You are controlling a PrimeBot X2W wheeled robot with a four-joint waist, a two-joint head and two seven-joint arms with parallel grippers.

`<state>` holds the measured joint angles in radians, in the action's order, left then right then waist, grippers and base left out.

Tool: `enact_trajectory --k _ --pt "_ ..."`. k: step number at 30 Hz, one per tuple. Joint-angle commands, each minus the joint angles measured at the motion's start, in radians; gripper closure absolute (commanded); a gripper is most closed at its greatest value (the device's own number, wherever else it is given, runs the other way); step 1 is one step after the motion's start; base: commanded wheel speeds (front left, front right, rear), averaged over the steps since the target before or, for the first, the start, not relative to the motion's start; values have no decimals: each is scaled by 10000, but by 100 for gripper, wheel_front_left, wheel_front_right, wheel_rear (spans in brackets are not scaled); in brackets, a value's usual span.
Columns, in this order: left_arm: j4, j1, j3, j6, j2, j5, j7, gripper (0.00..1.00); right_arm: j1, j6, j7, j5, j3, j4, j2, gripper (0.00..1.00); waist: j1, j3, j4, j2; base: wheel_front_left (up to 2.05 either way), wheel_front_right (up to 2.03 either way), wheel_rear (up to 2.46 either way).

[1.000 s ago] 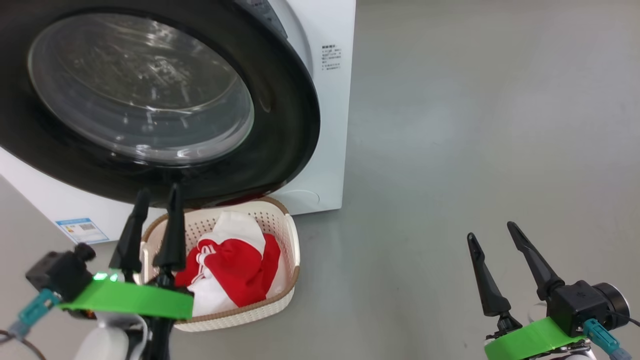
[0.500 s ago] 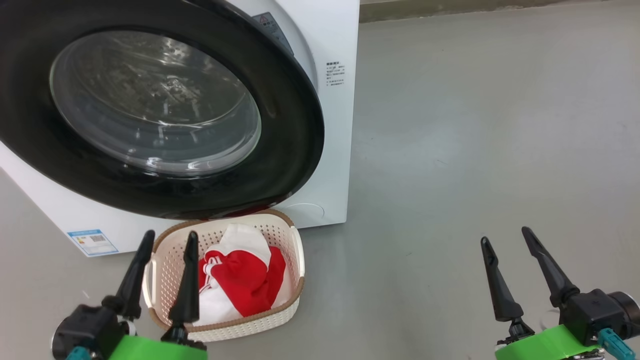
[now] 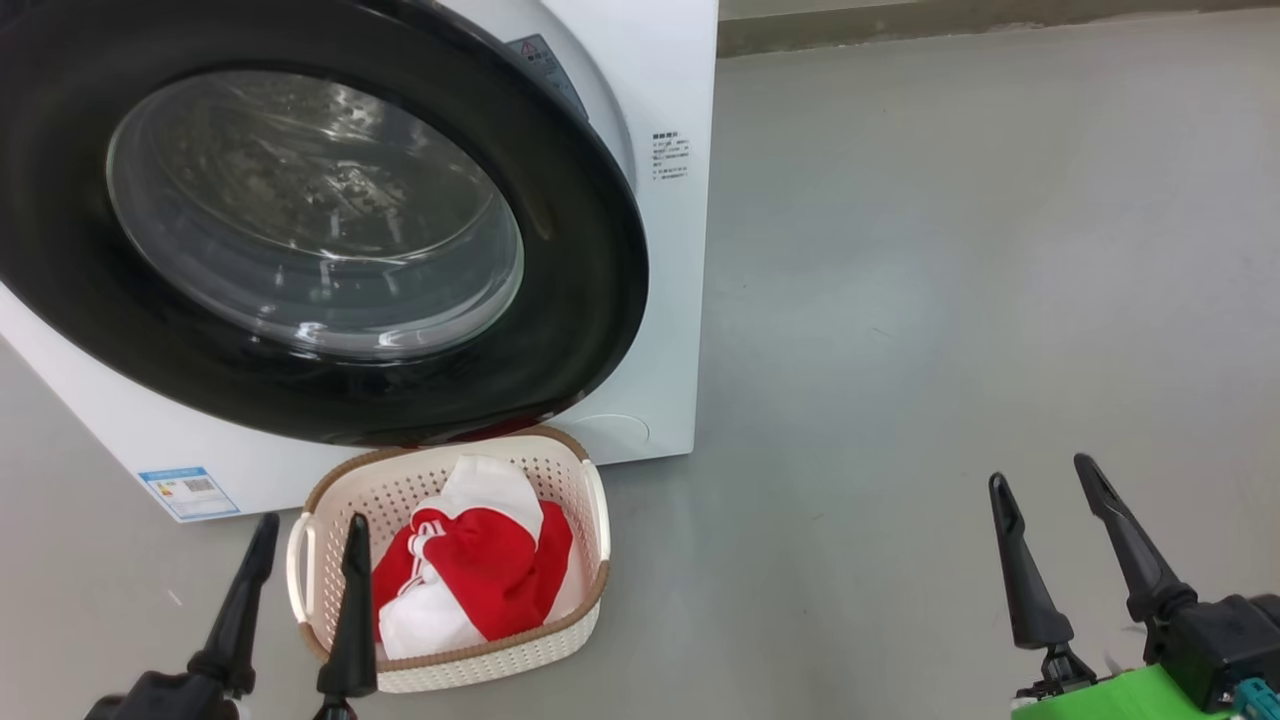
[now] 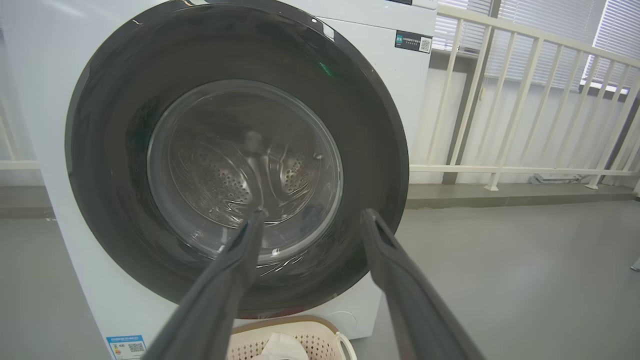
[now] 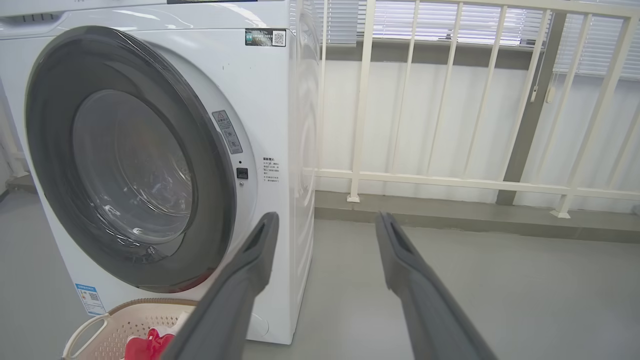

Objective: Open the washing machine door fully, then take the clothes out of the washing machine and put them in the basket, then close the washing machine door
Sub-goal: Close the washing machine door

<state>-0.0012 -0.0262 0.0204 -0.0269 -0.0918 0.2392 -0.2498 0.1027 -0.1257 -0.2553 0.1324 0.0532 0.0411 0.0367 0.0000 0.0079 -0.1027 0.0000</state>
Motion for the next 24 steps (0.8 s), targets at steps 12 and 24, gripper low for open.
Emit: enact_trajectory --k 12,24 --pt "-237 -147 -718 -155 299 -296 -120 0 -12 -50 -65 114 -339 434 135 0 0 -61 3 0 0 0 0" --pt "-346 -99 -532 -341 389 -519 -120 0 14 -50 -65 128 -370 481 135 55 0 72 360 0 0 0 0"
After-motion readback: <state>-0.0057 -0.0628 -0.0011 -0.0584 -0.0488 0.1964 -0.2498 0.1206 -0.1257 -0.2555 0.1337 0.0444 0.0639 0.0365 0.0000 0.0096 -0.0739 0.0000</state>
